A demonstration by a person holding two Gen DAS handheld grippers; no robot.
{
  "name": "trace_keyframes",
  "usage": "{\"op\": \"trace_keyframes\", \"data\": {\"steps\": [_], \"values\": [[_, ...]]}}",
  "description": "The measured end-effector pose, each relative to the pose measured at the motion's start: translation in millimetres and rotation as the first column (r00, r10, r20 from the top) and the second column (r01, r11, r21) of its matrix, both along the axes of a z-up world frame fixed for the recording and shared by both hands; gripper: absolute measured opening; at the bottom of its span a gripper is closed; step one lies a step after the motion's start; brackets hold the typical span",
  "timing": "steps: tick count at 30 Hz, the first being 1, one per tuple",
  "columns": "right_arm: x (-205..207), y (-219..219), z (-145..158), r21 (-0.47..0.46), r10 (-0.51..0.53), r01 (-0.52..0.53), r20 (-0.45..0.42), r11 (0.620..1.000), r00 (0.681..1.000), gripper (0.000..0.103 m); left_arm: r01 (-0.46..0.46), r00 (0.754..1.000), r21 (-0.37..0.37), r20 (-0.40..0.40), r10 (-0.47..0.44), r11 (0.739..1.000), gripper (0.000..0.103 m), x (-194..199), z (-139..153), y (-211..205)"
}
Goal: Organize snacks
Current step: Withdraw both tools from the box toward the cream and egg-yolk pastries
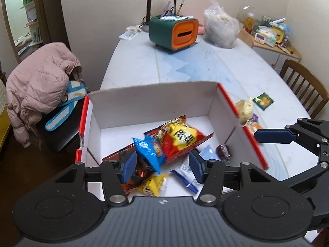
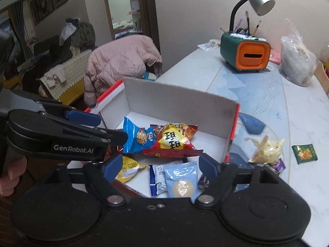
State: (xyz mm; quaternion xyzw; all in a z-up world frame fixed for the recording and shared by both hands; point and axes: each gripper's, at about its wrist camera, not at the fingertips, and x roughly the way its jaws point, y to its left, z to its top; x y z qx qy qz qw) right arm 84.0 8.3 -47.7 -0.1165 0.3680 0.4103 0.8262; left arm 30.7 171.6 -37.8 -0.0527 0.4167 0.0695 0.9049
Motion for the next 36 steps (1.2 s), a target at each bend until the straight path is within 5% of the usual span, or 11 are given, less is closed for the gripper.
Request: {"op": "trace_keyframes", "data": {"steps": [4, 18, 36], "values": [[-2, -15, 7, 0.021, -0.019, 0.019, 0.000, 1.000, 1.000, 0.084, 0.021, 0.999, -0.031, 0.034, -0.020, 0.999, 0.066, -5, 8, -9], [6, -99, 22, 0.075, -0.117, 0.115, 0.018, 0.991, 0.993, 0.103, 0.086, 0.994, -0.082, 0.067, -0.081, 0.993, 0.072, 8, 17, -67], [95, -225, 0, -0.002, -0.138, 0.139, 0.039, 0.990, 0.990, 0.103, 0.030, 0.999, -0.087, -0.040, -0.034, 0.996, 0.072, 83, -12, -171]]}}
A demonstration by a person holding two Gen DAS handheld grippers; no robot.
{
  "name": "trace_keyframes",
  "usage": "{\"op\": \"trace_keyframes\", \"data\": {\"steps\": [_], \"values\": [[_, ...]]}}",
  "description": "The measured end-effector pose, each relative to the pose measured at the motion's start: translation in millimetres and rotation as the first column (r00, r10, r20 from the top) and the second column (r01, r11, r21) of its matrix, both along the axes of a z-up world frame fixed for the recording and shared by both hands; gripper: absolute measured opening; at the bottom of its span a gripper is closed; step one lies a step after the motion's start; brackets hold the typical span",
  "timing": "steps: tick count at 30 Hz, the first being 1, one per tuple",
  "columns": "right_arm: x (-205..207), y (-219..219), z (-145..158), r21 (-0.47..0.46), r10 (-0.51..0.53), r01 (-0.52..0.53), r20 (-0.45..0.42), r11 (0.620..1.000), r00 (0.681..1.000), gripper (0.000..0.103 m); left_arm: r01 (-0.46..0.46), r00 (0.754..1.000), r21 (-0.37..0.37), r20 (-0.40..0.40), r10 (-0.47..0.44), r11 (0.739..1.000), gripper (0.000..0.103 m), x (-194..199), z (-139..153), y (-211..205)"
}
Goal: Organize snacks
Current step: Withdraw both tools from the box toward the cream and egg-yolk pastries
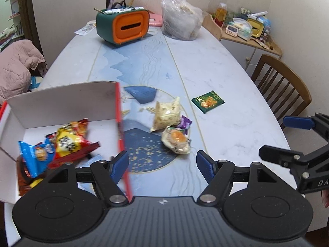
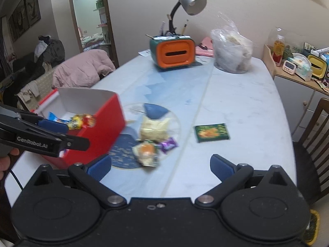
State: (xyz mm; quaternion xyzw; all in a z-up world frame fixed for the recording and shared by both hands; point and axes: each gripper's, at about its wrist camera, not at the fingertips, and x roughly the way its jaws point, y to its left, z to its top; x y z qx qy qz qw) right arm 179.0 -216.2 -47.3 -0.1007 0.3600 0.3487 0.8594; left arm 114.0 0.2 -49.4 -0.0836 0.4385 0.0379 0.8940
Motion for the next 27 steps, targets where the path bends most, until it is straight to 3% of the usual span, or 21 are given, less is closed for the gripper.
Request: {"op": "trace_keyframes", "data": {"steps": [13, 27], "values": [[93, -34, -40, -0.050, 0.017, -0.019, -0.033, 0.999, 0.999, 0.103, -0.049, 0.988, 0.017, -0.148, 0.051, 0.999, 0.072, 71, -44, -38], [171, 19, -98, -0.104, 0.110, -0.111, -0.023, 0.988, 0.994, 0.103, -0.141, 0.957, 0.041, -0.250, 0.147, 0.989, 0.072, 117, -90, -27]]}}
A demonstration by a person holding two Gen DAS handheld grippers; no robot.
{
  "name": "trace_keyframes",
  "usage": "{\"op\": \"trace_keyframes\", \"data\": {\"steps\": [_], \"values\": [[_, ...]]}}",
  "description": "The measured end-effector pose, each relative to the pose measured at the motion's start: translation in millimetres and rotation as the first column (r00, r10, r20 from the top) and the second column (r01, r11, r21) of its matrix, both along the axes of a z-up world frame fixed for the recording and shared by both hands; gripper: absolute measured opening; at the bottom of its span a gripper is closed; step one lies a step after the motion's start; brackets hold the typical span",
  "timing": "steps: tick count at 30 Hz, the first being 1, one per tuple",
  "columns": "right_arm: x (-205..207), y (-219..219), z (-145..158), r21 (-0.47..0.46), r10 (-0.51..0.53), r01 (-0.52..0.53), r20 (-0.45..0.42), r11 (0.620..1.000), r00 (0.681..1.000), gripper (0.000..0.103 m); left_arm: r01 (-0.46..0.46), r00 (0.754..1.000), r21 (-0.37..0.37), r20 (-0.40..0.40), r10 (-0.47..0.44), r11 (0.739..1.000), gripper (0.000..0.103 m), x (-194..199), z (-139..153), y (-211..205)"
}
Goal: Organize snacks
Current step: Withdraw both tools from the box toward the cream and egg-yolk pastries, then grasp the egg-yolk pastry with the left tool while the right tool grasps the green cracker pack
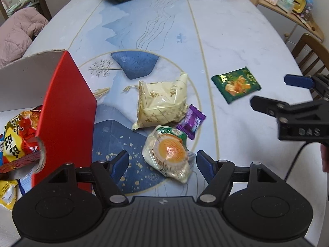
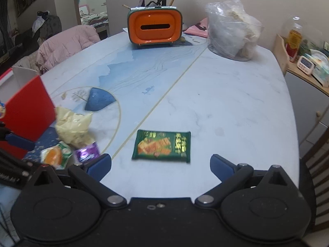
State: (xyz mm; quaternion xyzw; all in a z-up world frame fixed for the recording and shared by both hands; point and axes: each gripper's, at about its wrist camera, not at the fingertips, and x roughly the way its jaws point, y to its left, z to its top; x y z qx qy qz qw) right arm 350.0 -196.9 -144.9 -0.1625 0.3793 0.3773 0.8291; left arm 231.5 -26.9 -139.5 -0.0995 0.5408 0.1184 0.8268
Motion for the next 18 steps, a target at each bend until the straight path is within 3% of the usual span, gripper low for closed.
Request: {"op": "trace_keyframes", "data": {"steps": [18], "values": [[36, 34, -44, -0.019, -0.006, 0.006, -0.024, 1.000, 1.000, 0.103, 0.001, 1.000, -0.082, -0.031, -0.004, 0.997, 0.071, 20, -22, 6]]}}
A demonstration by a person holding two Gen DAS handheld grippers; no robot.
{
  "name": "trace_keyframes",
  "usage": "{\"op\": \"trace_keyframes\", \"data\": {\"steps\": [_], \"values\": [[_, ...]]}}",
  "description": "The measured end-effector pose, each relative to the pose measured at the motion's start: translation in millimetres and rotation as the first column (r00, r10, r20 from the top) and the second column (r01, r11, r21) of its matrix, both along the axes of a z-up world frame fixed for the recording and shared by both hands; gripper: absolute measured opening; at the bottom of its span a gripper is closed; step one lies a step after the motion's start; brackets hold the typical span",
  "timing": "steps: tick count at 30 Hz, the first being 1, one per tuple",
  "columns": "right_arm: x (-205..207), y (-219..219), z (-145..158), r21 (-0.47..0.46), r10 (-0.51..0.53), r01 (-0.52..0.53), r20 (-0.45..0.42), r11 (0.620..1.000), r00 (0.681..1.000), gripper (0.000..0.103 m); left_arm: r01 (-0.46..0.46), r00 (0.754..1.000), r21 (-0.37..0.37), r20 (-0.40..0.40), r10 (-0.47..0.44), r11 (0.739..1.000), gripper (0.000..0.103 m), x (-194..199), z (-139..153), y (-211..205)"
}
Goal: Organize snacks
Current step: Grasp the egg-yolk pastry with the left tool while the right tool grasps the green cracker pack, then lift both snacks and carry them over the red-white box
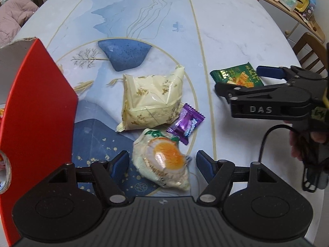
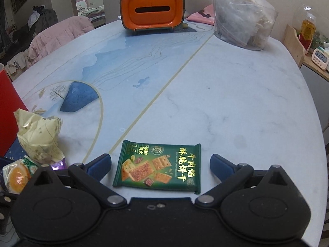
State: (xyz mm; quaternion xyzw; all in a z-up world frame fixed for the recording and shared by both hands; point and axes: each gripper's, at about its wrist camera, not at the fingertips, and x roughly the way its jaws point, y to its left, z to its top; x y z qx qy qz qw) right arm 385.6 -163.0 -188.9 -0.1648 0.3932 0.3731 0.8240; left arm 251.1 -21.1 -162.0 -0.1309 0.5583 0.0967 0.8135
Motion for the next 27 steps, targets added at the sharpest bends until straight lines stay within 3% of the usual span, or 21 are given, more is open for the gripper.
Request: {"op": "trace_keyframes", "data": {"steps": [3, 8, 11, 13, 27], "values": [[-3, 2, -2, -0.004, 0.004, -0.004, 0.020, 1.000, 1.000, 0.103, -0.003, 1.000, -0.016, 0.009, 0.004, 1.000, 0.069, 1, 0, 0], [-9, 0, -3, 0.007, -0.006, 0.006, 0.032, 1.000, 0.999, 0.101, -0.012, 1.000, -0.014, 0.018, 0.012, 1.000, 0.050, -4, 4, -2], [-11, 0, -1, 0.013, -0.011, 0.010, 0.040, 1.000, 0.999, 0.093, -0.021, 1.000, -0.023, 0.021, 0.021, 1.000, 0.046, -7, 5, -1], [-12, 0, 2, 0.015, -0.014, 0.014, 0.041, 1.000, 0.999, 0.081, -0.027, 0.999, -0.030, 0.025, 0.028, 0.999, 0.042, -9, 5, -1], [-49, -23, 11, 0.016, -0.043, 0.043, 0.008, 0.999, 0.999, 0.071, -0.044, 0.998, -0.038, 0.040, 0.046, 0.998, 0.042, -35, 11, -3]]}}
